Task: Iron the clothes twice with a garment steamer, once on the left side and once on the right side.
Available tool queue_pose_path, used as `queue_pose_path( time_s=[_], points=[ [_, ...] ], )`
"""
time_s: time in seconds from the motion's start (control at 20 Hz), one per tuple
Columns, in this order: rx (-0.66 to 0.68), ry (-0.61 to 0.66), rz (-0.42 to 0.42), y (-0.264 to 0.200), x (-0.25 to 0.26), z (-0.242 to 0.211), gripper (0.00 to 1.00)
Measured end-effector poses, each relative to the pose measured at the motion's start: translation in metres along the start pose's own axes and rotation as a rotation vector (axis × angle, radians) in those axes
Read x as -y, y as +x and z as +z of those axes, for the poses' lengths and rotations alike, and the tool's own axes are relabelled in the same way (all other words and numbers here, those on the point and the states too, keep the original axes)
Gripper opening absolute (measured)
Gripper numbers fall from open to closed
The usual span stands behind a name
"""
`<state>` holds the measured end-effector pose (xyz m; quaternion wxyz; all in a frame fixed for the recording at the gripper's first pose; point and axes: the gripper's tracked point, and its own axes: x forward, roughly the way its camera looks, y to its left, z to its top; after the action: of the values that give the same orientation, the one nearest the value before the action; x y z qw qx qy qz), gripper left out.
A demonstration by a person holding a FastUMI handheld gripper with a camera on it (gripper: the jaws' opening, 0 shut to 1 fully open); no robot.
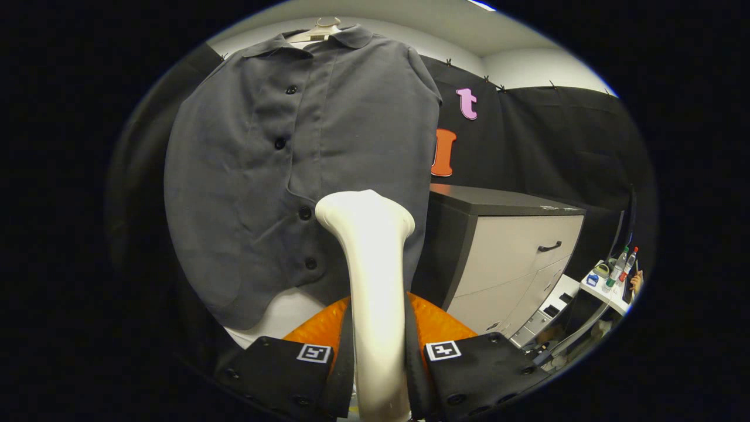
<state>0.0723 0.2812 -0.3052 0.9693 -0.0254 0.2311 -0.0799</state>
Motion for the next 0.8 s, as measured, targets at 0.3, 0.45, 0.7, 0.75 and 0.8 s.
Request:
queue_pose_path(
  time_s=[0.3, 0.45, 0.7, 0.75, 0.8],
  points=[
    [0.002, -0.002, 0.007, -0.002, -0.005, 0.005, 0.45],
    [0.049, 0.0, 0.006, -0.008, -0.01, 0.027, 0.45],
    [0.198, 0.003, 0.028, -0.03, -0.027, 0.1, 0.45],
    [0.231, -0.006, 0.027, -0.034, -0.03, 0.115, 0.45],
    [0.26, -0.015, 0.034, -0.038, -0.034, 0.128, 0.45]
  ],
)
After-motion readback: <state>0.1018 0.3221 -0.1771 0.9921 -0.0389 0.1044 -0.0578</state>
